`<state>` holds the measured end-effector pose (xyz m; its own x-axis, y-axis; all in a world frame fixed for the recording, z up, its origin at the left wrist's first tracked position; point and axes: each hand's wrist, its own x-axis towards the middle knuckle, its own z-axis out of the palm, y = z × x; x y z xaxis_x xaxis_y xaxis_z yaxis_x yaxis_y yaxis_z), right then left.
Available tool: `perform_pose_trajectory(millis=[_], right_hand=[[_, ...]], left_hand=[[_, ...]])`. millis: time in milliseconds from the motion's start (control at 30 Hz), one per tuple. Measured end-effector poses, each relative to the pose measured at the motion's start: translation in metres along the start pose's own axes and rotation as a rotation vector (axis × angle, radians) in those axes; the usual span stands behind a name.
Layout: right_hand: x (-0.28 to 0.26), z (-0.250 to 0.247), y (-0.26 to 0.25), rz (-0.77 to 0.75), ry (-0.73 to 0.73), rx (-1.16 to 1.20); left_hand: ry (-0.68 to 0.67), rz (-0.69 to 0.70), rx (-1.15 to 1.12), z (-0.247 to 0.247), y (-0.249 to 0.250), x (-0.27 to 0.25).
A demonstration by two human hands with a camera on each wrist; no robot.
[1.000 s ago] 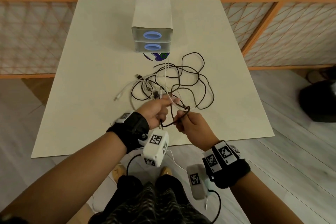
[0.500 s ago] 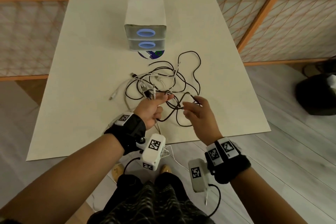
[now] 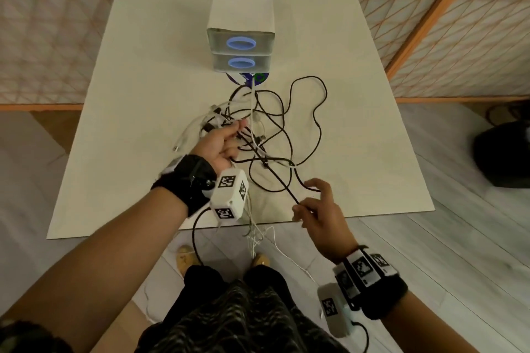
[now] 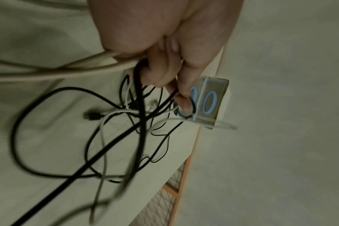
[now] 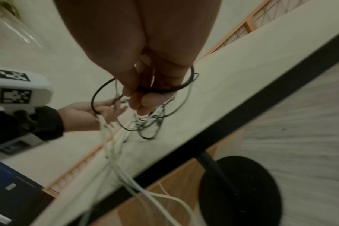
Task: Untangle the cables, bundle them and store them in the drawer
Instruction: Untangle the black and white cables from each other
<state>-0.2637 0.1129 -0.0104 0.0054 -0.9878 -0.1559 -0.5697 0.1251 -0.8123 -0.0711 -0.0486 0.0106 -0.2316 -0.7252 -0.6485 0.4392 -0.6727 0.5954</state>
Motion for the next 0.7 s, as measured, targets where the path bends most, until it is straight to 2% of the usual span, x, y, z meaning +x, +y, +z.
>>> perform_pose_trajectory(millis=[167,267,367,467,500,567,633,700], right_hand=[[0.006,-0.008,0.011,0.098,-0.081,-0.04],[0.027,0.001,-0.006,0.119,-0.052,0.026],[0.048,0.01,-0.019,0.212,0.01,0.171],[0.057,0.009,-0.025,0.173,0.049,0.018],[0.054,0.007,-0.024,0.137,0.012,-0.06],[0.043,0.003,-0.013,0.085,-0.156,-0.245],[0.03,-0.002,0.003,0.104,-0.339,-0.484],[0.028,-0.01,0.012,0.147,-0.44,-0.669]], left_hand=[[-0.02,0.006,0.035,0.009,-0.018,-0.004],[-0.048,-0.032,0.081,0.015,-0.033,-0.006],[-0.035,-0.052,0.099,0.015,-0.046,-0.007],[-0.028,-0.063,0.068,0.011,-0.042,-0.006],[-0.028,-0.059,0.036,0.009,-0.036,-0.004],[-0.028,-0.048,-0.032,0.003,-0.017,0.002],[-0.021,-0.028,-0.036,-0.003,-0.004,0.005],[0.002,0.004,-0.003,-0.005,-0.004,0.005]])
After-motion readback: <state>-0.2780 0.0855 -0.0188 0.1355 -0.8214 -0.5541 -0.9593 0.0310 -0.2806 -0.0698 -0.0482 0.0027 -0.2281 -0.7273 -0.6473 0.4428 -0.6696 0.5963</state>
